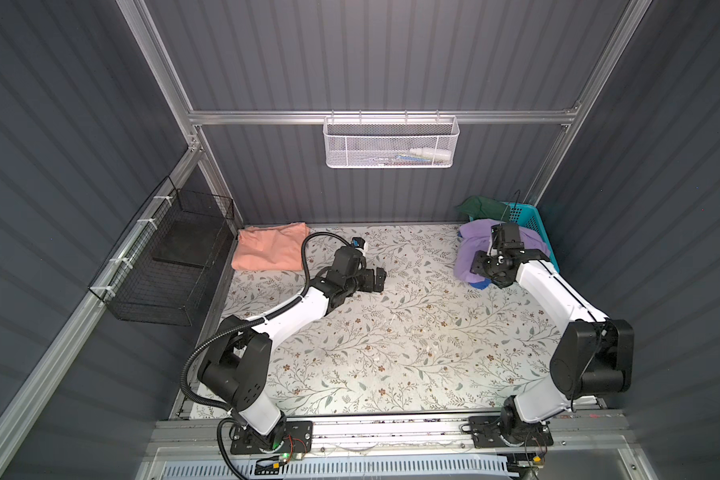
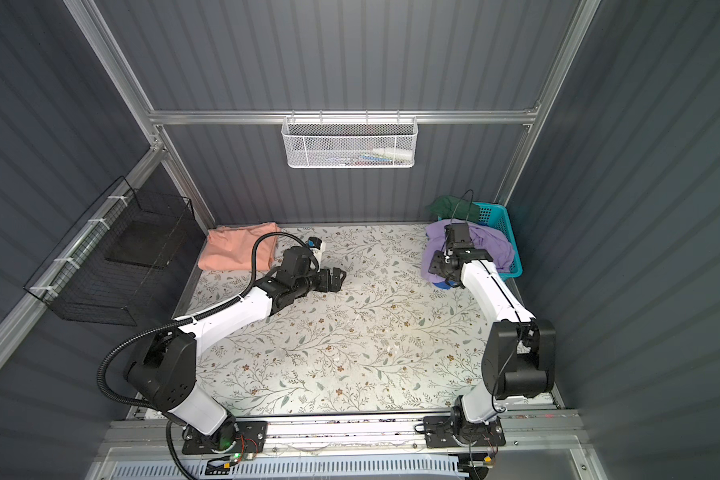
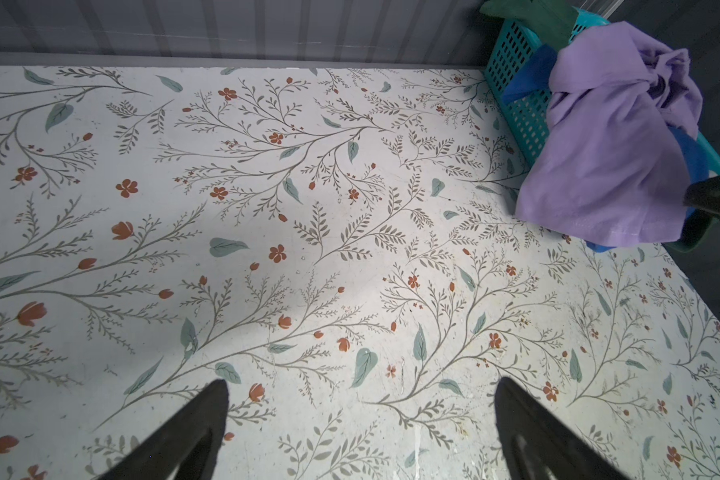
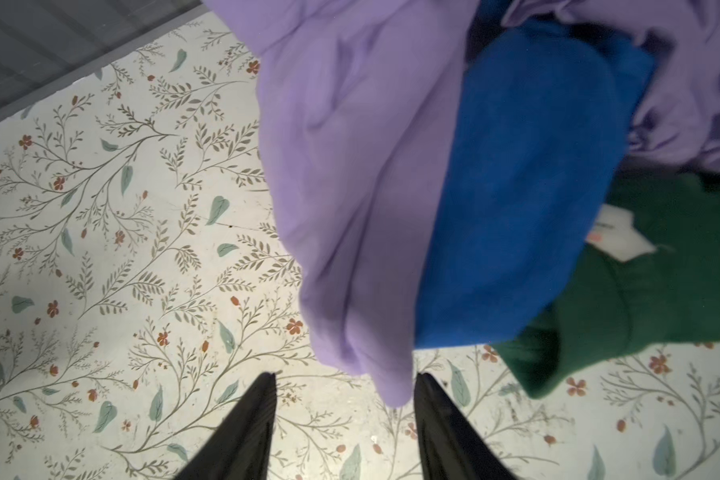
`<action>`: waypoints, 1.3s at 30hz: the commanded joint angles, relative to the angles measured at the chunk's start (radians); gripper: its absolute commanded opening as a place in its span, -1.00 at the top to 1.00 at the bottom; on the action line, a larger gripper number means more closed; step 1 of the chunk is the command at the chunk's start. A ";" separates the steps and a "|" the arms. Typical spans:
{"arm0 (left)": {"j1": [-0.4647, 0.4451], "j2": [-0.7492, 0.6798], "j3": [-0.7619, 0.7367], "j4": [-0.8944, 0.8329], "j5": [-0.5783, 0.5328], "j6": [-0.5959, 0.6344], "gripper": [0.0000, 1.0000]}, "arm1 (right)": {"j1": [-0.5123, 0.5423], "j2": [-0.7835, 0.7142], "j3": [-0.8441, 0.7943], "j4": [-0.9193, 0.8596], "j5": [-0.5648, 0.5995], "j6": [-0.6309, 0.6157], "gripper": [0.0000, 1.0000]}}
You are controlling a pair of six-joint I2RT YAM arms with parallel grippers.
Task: Fold and stack the t-shirts
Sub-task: 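Lift the lavender t-shirt out of the basket with the right gripper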
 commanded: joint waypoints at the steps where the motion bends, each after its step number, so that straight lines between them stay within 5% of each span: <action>1: -0.001 0.016 0.037 0.009 0.025 -0.013 -0.99 | -0.025 -0.013 0.023 0.036 0.009 0.029 -0.15; 11: -0.002 0.016 0.036 0.006 0.027 -0.002 -0.99 | -0.100 0.204 0.147 0.271 0.089 0.028 -0.31; 23: -0.002 0.069 0.093 0.021 0.063 0.022 -0.99 | -0.151 0.533 0.468 0.323 0.110 0.041 -0.49; 26: -0.001 0.089 0.100 0.023 0.076 0.017 -1.00 | -0.150 0.601 0.577 0.283 0.114 0.011 -0.33; 29: -0.001 0.103 0.116 0.006 0.079 0.014 -1.00 | -0.151 0.626 0.621 0.277 0.132 -0.022 0.10; 34: -0.001 0.110 0.111 0.012 0.076 0.009 -0.99 | -0.147 0.575 0.551 0.359 0.164 -0.060 0.68; 39: -0.001 0.125 0.130 0.004 0.086 0.005 -0.99 | -0.134 0.532 0.502 0.378 0.173 -0.086 1.00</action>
